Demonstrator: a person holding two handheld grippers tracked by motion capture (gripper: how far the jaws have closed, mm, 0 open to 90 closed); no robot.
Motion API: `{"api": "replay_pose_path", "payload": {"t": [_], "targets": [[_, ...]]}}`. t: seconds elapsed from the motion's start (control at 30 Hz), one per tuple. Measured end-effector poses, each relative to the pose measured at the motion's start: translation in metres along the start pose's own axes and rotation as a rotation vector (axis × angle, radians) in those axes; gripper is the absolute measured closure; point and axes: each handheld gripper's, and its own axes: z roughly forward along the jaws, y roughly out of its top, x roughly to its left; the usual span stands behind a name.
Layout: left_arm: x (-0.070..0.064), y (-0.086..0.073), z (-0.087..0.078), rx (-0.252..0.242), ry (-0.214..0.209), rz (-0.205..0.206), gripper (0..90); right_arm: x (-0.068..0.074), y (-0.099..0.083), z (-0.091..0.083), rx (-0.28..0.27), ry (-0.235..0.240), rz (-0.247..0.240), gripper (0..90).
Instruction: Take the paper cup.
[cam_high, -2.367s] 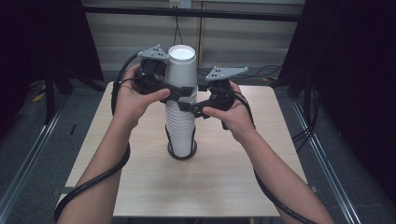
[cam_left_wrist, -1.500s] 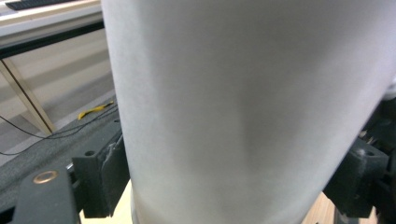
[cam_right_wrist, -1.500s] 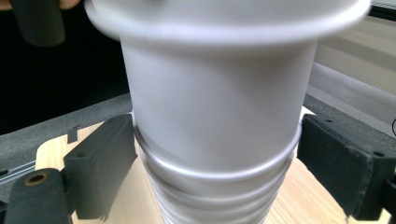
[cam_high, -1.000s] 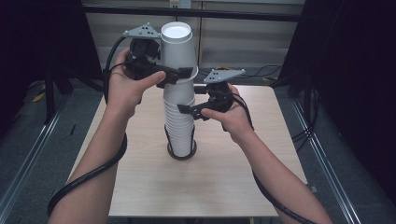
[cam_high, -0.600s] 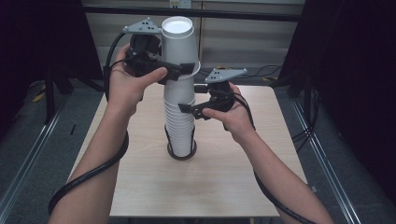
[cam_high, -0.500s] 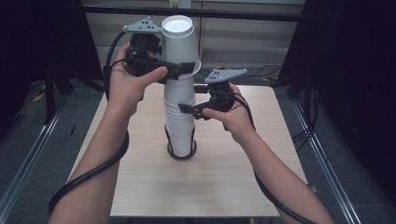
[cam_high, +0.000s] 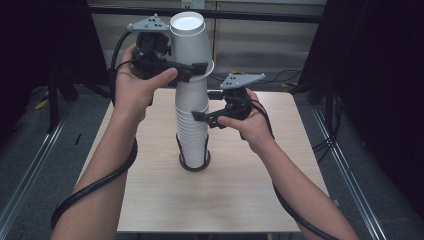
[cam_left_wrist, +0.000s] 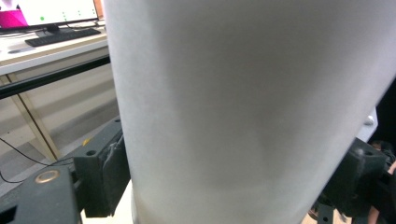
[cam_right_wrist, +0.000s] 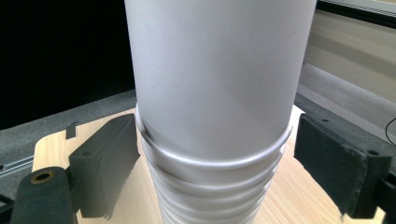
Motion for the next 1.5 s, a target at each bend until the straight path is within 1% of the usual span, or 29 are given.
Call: {"api": "replay_pose_path", "payload": {"t": [0.17,0.23,0.33,0.37,0.4,0.47,0.5,0.53,0.6,0.63,0.7,0.8,0.83,0.9,0.93,1.0,1.03,1.07,1.1,1.13,1.17,1.2,1.23,1.27,1.37,1.4,1.43,1.47,1.5], "targets": [[0.001,0.000,-0.004,0.000,-0.002,0.008,15.9,-0.001,-0.001,-0.001,0.002,-0.005,0.001,13.1],[0.001,0.000,-0.008,-0.003,0.004,-0.001,15.9,-0.002,-0.002,-0.001,0.003,-0.008,0.000,13.1],[0.002,0.000,-0.011,-0.002,-0.002,0.000,15.9,-0.002,-0.002,-0.001,0.003,-0.007,-0.002,13.1],[0.002,0.000,-0.013,0.009,0.002,0.002,15.9,-0.002,-0.003,-0.002,0.003,-0.008,-0.002,13.1],[0.003,-0.001,-0.014,0.009,0.005,0.002,15.9,-0.002,-0.003,-0.002,0.004,-0.009,-0.001,13.1],[0.004,-0.001,-0.018,0.015,0.001,0.005,15.9,-0.002,-0.003,-0.002,0.005,-0.009,0.000,13.1],[0.005,-0.002,-0.023,0.008,0.003,-0.004,15.9,-0.002,-0.004,-0.003,0.007,-0.010,-0.001,13.1],[0.006,-0.002,-0.026,0.009,0.003,-0.002,15.9,-0.002,-0.004,-0.003,0.008,-0.010,-0.001,13.1],[0.007,-0.003,-0.028,0.005,0.008,-0.008,15.9,-0.003,-0.005,-0.004,0.009,-0.013,-0.001,13.1],[0.008,-0.004,-0.034,0.001,0.006,-0.013,15.9,-0.003,-0.005,-0.004,0.009,-0.012,0.000,13.1],[0.009,-0.005,-0.036,0.006,0.006,-0.011,15.9,-0.003,-0.005,-0.005,0.009,-0.012,-0.001,13.2],[0.013,-0.008,-0.048,0.007,0.011,-0.010,15.9,-0.004,-0.007,-0.006,0.011,-0.016,0.001,13.1],[0.014,-0.009,-0.051,0.006,0.010,-0.018,15.9,-0.004,-0.008,-0.006,0.013,-0.015,0.004,13.1],[0.016,-0.012,-0.057,0.008,0.014,-0.020,15.9,-0.005,-0.009,-0.006,0.012,-0.015,0.006,13.1],[0.016,-0.012,-0.057,0.008,0.014,-0.020,15.9,-0.005,-0.009,-0.006,0.012,-0.015,0.006,13.1],[0.018,-0.014,-0.064,0.008,0.021,-0.021,15.8,-0.006,-0.010,-0.007,0.011,-0.013,0.007,13.1],[0.020,-0.017,-0.070,0.005,0.023,-0.026,15.8,-0.006,-0.011,-0.007,0.012,-0.013,0.009,13.1],[0.020,-0.017,-0.070,0.005,0.023,-0.026,15.8,-0.006,-0.011,-0.007,0.012,-0.013,0.009,13.1],[0.022,-0.022,-0.076,0.009,0.040,-0.028,15.8,-0.006,-0.013,-0.007,0.014,-0.011,0.010,13.1],[0.022,-0.022,-0.076,0.009,0.040,-0.028,15.8,-0.006,-0.013,-0.007,0.014,-0.011,0.010,13.1],[0.024,-0.029,-0.081,0.010,0.044,-0.039,15.8,-0.007,-0.014,-0.008,0.017,-0.011,0.008,13.1],[0.024,-0.029,-0.081,0.010,0.044,-0.039,15.8,-0.007,-0.014,-0.008,0.017,-0.011,0.008,13.1],[0.027,-0.037,-0.084,0.022,0.051,-0.040,15.8,-0.008,-0.016,-0.009,0.019,-0.012,0.008,13.1],[0.027,-0.037,-0.084,0.022,0.051,-0.040,15.8,-0.008,-0.016,-0.009,0.019,-0.012,0.008,13.1],[0.030,-0.049,-0.089,0.034,0.055,-0.049,15.8,-0.010,-0.021,-0.013,0.024,-0.013,0.013,13.1],[0.031,-0.058,-0.091,0.045,0.057,-0.053,15.8,-0.011,-0.022,-0.014,0.026,-0.013,0.011,13.1],[0.032,-0.062,-0.092,0.049,0.057,-0.055,15.9,-0.012,-0.024,-0.015,0.024,-0.014,0.014,13.1],[0.032,-0.062,-0.092,0.049,0.057,-0.055,15.9,-0.012,-0.024,-0.015,0.024,-0.014,0.014,13.1],[0.034,-0.071,-0.094,0.064,0.063,-0.059,16.0,-0.012,-0.026,-0.017,0.024,-0.012,0.015,13.1]]}}
